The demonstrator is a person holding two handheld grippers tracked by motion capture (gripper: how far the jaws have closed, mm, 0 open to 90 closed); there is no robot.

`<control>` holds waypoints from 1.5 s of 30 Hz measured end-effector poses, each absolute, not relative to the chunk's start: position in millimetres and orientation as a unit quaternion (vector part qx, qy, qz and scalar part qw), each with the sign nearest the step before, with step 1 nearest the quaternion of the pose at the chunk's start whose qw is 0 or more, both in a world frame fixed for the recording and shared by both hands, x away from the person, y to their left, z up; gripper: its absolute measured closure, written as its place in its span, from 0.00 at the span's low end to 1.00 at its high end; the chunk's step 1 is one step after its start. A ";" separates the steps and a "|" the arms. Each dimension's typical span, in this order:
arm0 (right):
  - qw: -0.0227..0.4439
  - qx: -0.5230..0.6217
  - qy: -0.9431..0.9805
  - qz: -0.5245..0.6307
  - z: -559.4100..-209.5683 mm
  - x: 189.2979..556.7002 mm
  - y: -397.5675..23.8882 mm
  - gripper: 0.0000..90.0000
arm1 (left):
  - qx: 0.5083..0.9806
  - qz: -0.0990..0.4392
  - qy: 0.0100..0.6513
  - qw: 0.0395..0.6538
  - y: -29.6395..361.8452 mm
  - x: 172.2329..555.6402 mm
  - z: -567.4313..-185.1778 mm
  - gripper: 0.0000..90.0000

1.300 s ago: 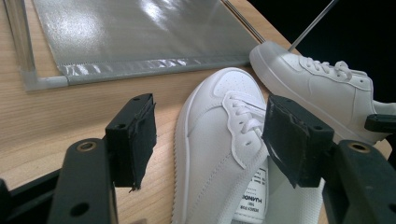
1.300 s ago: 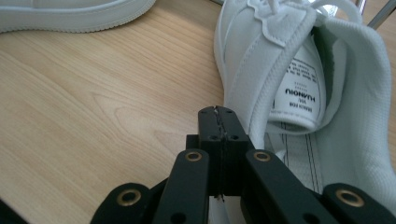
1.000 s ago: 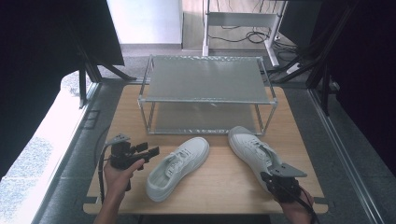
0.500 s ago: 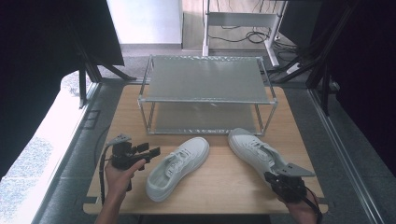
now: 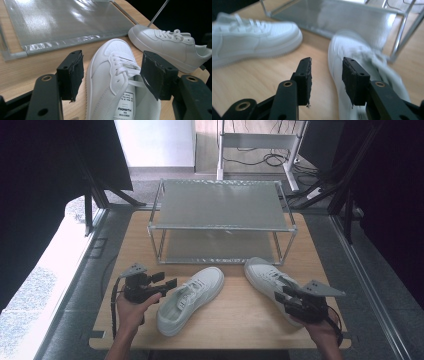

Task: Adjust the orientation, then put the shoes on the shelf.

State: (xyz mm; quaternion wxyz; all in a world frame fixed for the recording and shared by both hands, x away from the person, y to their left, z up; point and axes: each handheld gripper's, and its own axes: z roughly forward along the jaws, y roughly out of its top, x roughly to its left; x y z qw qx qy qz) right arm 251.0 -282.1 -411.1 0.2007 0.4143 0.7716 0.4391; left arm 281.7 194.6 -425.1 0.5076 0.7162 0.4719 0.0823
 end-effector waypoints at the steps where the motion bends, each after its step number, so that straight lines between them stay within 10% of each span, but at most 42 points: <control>1: 0.201 0.414 0.769 0.445 -407.7 254.5 -279.6 0.66 | 0.716 0.083 0.472 0.508 195.4 281.8 -424.8 0.39; 45: 0.183 0.444 0.756 0.444 -426.5 265.6 -282.1 0.57 | 0.788 0.111 0.422 0.434 176.4 285.4 -437.3 0.49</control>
